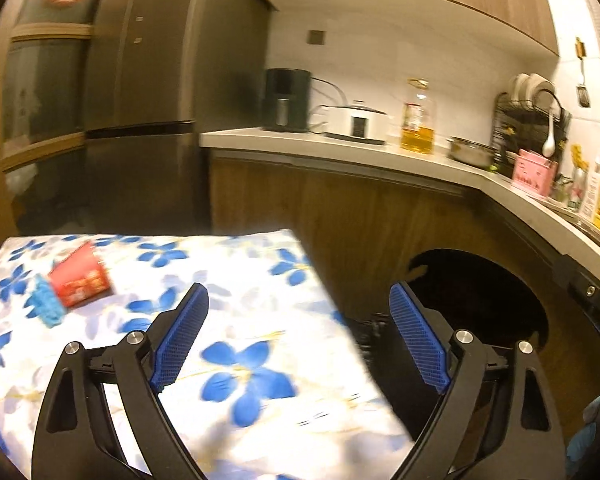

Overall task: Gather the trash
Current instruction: 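Move both tools back over the remaining red cup and blue glove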

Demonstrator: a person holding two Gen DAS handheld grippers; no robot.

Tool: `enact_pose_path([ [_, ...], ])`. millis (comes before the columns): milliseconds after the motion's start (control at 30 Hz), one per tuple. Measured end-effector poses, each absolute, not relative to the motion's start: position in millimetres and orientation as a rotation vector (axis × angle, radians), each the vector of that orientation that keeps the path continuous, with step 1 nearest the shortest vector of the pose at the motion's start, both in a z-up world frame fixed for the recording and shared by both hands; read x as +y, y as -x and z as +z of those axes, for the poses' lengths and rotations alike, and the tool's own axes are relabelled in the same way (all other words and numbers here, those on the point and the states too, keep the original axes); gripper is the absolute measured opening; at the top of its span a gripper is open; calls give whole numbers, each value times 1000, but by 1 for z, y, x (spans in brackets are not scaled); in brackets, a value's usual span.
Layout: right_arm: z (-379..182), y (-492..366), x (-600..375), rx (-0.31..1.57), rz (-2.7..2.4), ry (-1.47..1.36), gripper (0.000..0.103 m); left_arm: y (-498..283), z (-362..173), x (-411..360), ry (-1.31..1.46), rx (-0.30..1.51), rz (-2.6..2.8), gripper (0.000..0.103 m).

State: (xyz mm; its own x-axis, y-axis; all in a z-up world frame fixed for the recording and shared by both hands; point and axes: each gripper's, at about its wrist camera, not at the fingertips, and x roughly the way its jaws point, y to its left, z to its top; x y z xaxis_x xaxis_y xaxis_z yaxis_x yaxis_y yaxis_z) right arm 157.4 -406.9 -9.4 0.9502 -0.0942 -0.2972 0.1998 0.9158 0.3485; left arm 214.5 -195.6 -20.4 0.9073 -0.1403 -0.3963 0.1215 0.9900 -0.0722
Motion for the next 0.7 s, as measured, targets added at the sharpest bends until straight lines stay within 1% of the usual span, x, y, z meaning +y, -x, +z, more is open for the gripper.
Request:
enact_pose_path([
  [333,-10,-158,-345,280,-58,-388,84,-195,-29,-109,79,415,39,88],
  [700,-18,-191,-245,337,77,-351,84,-182,-39,-6,109,409,233,88],
])
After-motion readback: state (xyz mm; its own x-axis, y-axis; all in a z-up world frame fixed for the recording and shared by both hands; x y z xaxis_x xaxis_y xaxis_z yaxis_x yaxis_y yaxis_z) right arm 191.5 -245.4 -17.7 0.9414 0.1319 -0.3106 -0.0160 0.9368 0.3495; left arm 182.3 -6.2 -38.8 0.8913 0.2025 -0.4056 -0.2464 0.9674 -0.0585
